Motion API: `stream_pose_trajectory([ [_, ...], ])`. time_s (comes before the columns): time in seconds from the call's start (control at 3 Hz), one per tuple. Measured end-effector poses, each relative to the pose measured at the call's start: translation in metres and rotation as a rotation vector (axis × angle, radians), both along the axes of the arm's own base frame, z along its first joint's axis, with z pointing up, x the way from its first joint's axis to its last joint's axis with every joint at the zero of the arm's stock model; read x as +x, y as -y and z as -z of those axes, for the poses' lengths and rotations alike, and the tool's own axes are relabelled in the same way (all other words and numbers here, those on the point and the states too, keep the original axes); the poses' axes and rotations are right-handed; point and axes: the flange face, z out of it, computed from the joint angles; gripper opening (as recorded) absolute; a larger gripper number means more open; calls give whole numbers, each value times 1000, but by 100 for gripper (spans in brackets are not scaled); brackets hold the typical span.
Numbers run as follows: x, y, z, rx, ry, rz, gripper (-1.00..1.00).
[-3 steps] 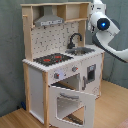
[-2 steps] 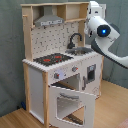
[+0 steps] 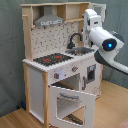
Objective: Play with the kitchen
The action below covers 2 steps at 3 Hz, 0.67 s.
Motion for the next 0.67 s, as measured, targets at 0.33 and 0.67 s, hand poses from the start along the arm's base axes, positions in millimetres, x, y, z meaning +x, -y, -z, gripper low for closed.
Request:
stream_pose_trajectory([
  [0.33,-23,-20,19,-77,-12,-21,100],
  [0.67,-42,-34,47,-165,-36,-27,100],
])
